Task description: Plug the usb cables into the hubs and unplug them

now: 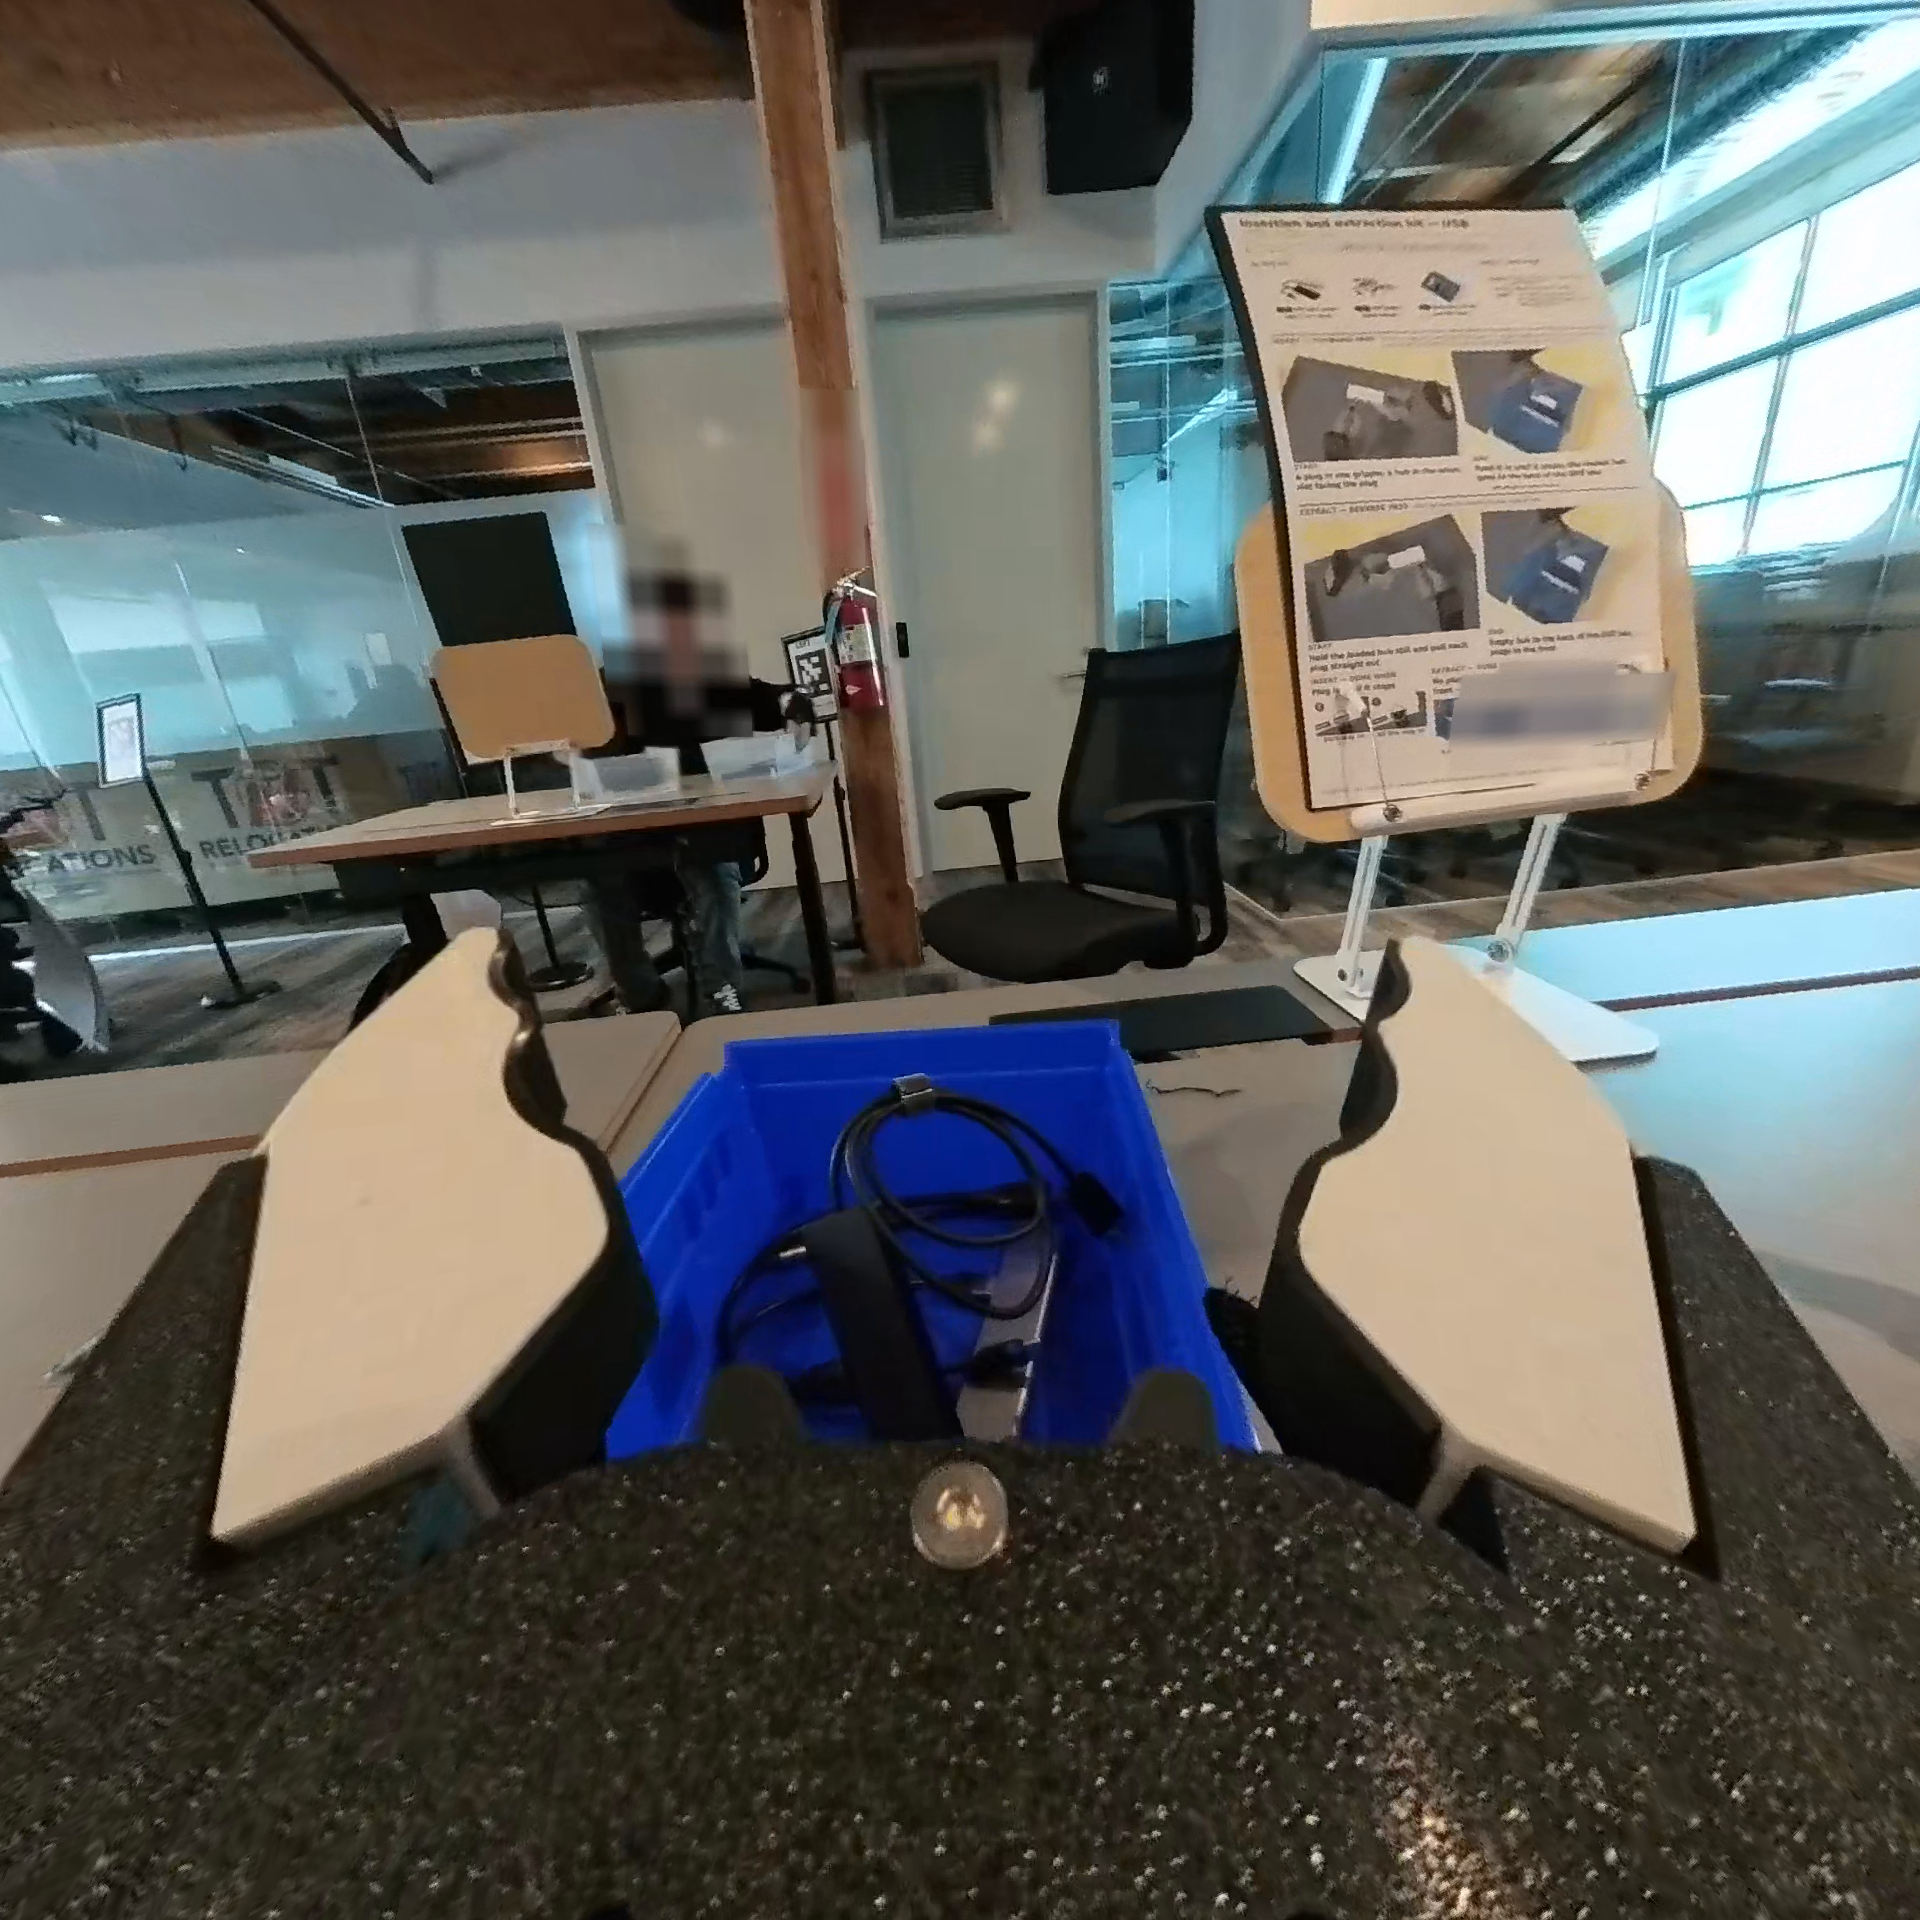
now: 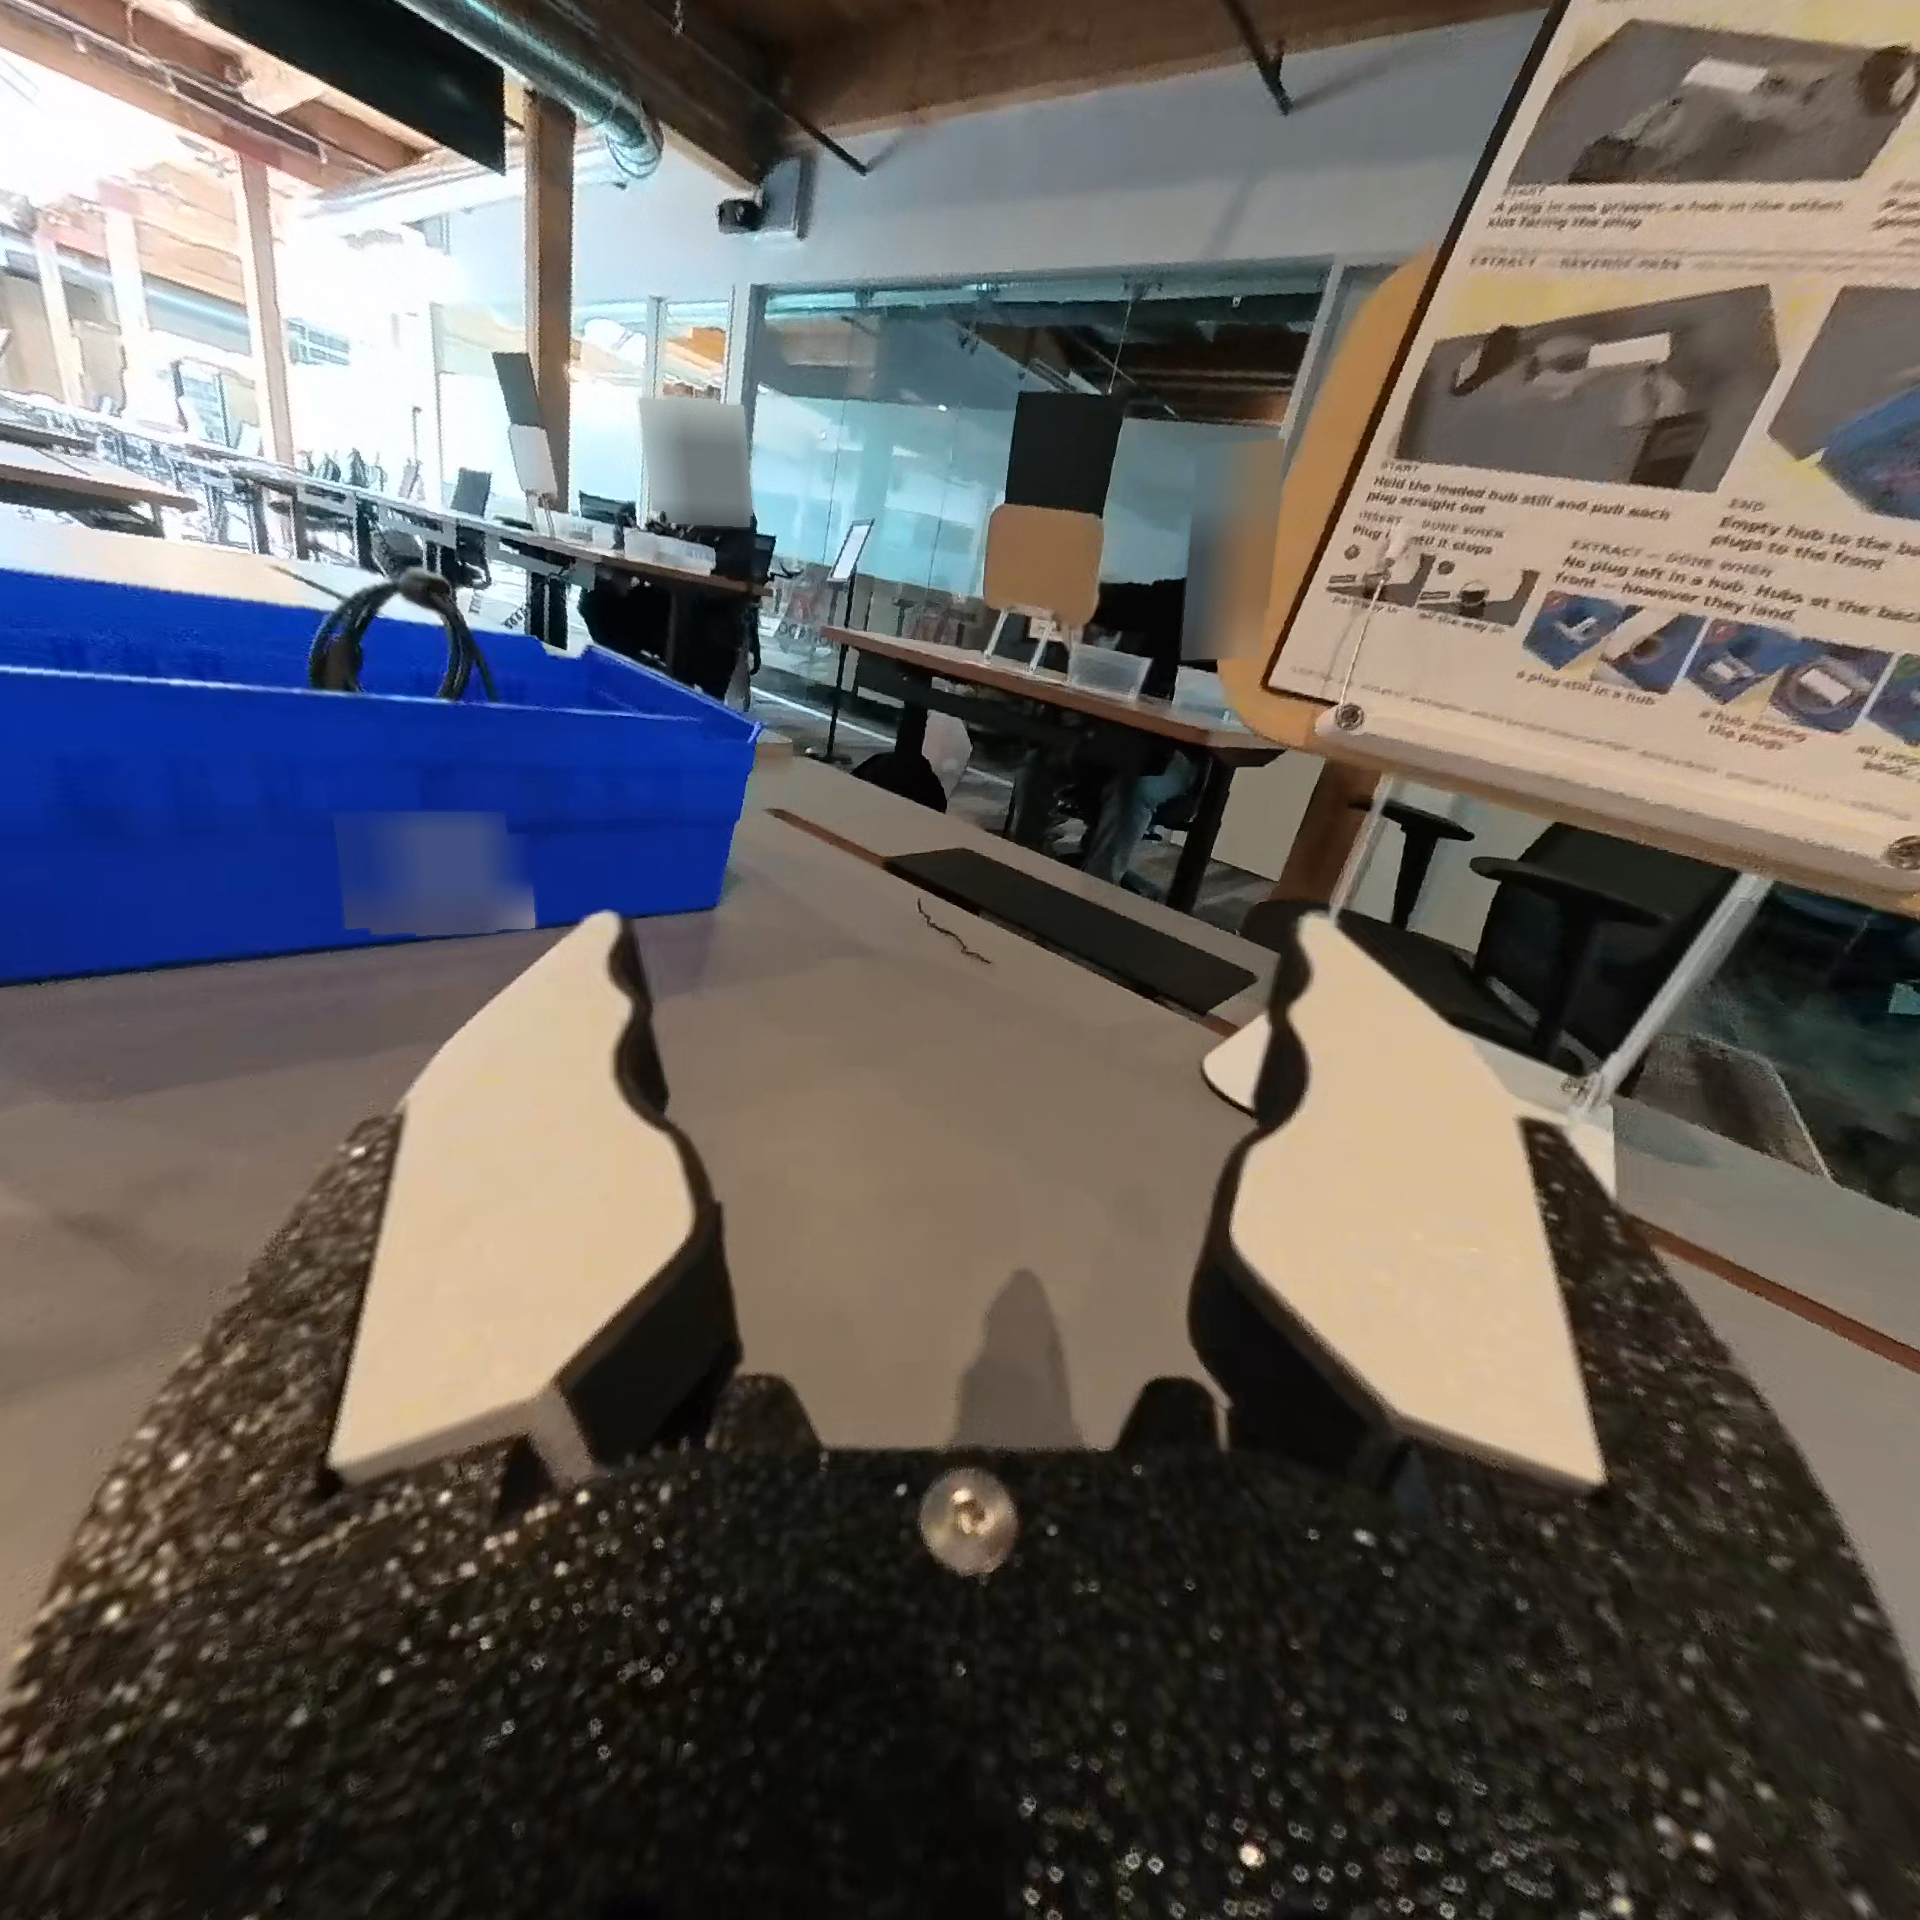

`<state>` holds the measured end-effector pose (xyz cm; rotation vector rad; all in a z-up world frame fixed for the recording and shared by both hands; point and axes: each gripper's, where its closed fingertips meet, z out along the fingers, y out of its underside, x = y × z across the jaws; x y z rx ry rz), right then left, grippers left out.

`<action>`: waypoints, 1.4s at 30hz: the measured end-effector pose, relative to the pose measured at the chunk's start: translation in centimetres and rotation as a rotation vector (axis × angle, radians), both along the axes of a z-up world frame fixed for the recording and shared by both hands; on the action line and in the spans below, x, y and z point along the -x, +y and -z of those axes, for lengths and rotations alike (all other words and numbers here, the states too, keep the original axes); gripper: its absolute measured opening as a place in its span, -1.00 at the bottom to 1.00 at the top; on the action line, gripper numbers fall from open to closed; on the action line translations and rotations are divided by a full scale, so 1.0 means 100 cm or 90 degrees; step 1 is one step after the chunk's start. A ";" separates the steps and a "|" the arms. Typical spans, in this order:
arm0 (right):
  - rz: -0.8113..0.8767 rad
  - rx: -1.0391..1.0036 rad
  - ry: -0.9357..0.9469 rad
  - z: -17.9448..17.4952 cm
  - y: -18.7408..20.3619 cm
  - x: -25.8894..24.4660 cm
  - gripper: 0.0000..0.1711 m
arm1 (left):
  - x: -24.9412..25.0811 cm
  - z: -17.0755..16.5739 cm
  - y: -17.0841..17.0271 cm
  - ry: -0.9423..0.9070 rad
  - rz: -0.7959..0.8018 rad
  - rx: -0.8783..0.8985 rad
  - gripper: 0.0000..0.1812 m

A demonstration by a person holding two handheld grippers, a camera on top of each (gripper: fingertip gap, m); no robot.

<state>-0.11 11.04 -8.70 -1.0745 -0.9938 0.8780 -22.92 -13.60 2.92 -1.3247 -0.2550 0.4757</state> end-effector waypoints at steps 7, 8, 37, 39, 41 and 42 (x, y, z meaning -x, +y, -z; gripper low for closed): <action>-0.006 -0.035 0.055 -0.028 -0.005 -0.018 -0.06 | -0.003 0.008 0.004 -0.029 0.057 0.011 0.30; -0.008 -0.031 0.058 -0.028 -0.004 -0.019 -0.08 | -0.002 0.008 0.003 -0.034 0.058 0.014 0.27; -0.402 -0.073 -0.205 -0.052 -0.121 0.195 -0.45 | 0.073 0.042 -0.059 -0.190 0.054 0.000 -0.20; -0.453 -0.079 -0.298 -0.046 -0.134 0.224 -0.47 | 0.074 0.043 -0.059 -0.188 0.050 0.000 -0.21; -0.488 -0.076 -0.378 -0.037 -0.144 0.249 -0.46 | 0.074 0.044 -0.058 -0.190 0.048 0.004 -0.21; -0.502 -0.076 -0.412 -0.031 -0.147 0.259 -0.46 | 0.074 0.045 -0.058 -0.190 0.047 0.004 -0.21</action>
